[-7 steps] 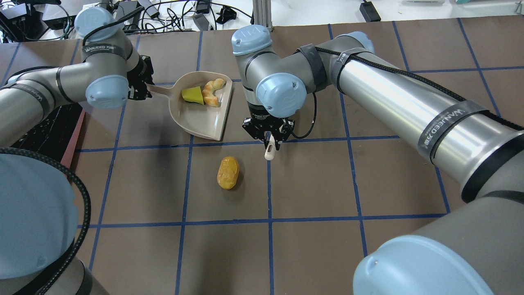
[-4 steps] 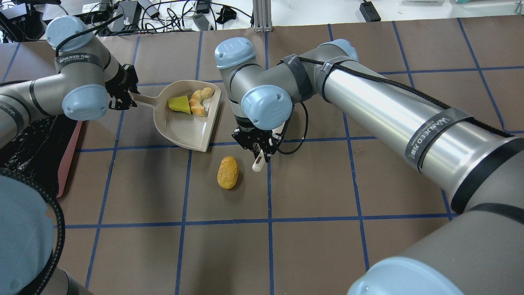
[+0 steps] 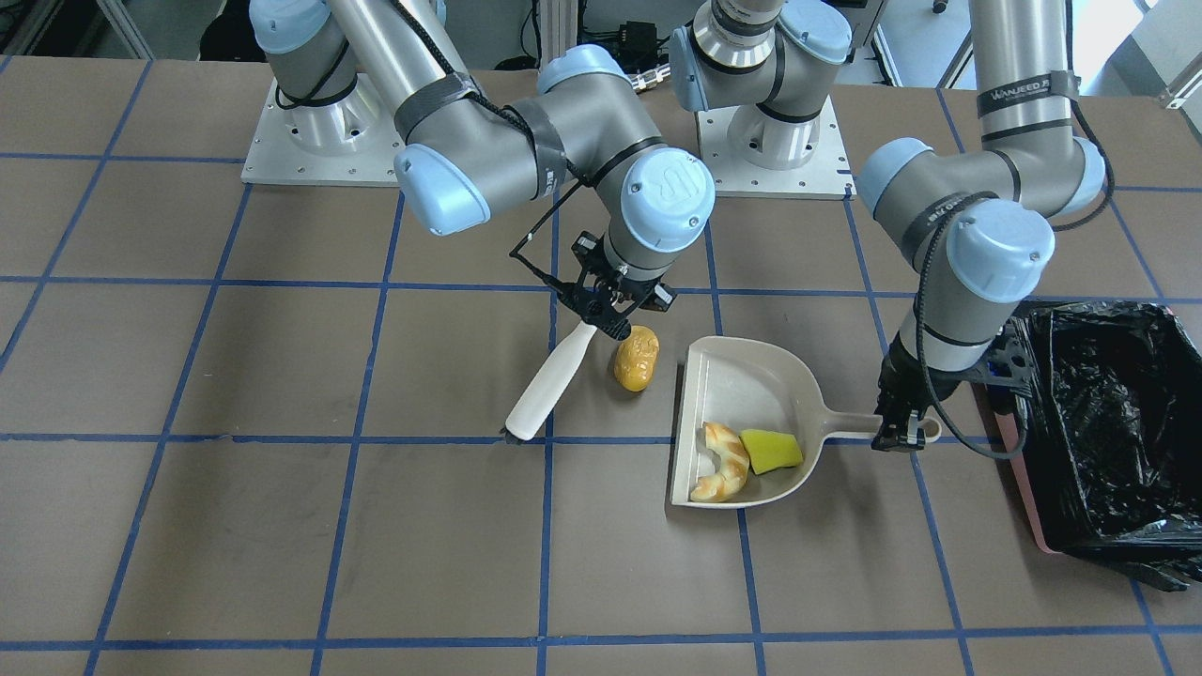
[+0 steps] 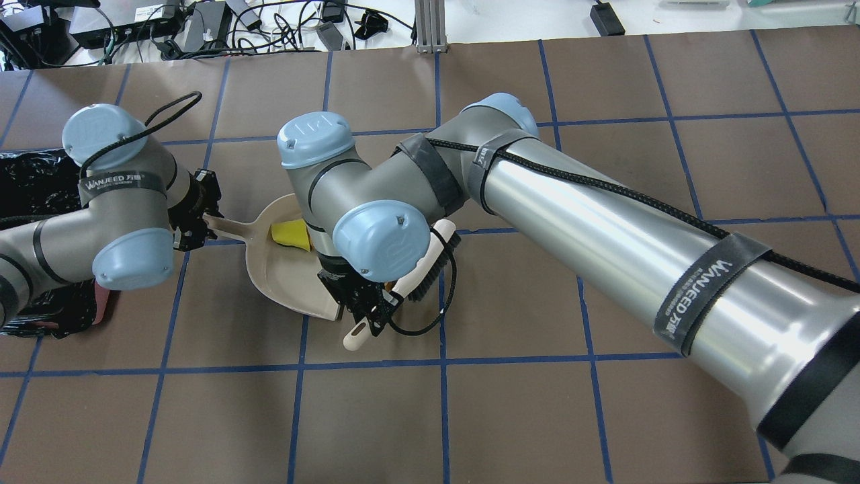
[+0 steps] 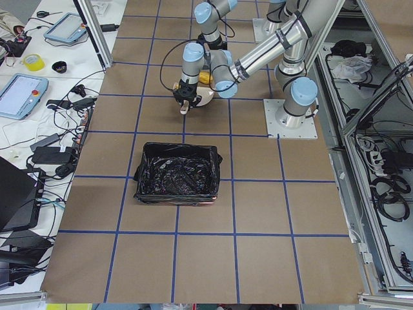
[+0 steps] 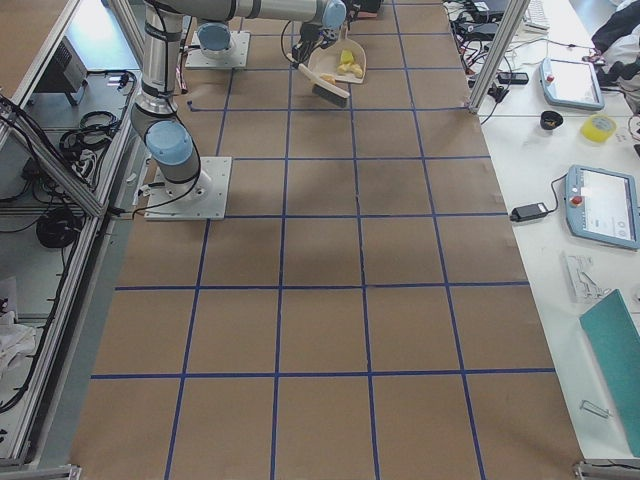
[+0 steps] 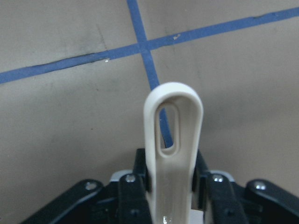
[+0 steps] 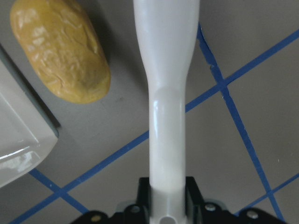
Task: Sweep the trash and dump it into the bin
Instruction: 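Slide the dustpan toward the potato toy while the right gripper sweeps it in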
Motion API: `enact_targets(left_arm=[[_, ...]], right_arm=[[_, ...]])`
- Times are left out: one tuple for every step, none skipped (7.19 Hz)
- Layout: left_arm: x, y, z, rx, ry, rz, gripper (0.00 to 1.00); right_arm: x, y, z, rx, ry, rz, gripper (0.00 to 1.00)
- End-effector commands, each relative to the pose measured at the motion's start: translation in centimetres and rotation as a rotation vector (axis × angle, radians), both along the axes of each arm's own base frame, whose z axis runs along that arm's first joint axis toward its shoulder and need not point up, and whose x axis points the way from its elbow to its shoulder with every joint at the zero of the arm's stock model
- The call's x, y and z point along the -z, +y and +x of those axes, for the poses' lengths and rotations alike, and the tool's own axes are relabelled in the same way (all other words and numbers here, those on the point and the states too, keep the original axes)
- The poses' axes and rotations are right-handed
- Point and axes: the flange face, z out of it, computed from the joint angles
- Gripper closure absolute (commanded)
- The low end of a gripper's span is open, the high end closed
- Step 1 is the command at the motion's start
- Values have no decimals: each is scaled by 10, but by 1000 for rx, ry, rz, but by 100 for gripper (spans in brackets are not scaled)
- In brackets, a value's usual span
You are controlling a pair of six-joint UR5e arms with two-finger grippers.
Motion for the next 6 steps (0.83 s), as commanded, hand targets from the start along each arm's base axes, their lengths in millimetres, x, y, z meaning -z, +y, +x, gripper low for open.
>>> enact_targets(left_arm=[[10, 28, -7, -7, -6, -22, 100], [11, 30, -8, -28, -5, -38, 100], [10, 29, -8, -28, -5, -41, 100], [10, 29, -9, -26, -5, -41, 100], [10, 29, -9, -26, -7, -47, 100], [10, 28, -9, -26, -8, -52, 100]], right_arm=[[4, 17, -4, -260, -86, 18, 100], [-4, 27, -10, -386, -150, 22, 100], [3, 32, -16, -456, -163, 18, 100], [10, 36, -18, -468, -178, -13, 100], [19, 37, -16, -496, -211, -62, 100], [23, 30, -13, -650, -300, -126, 100]])
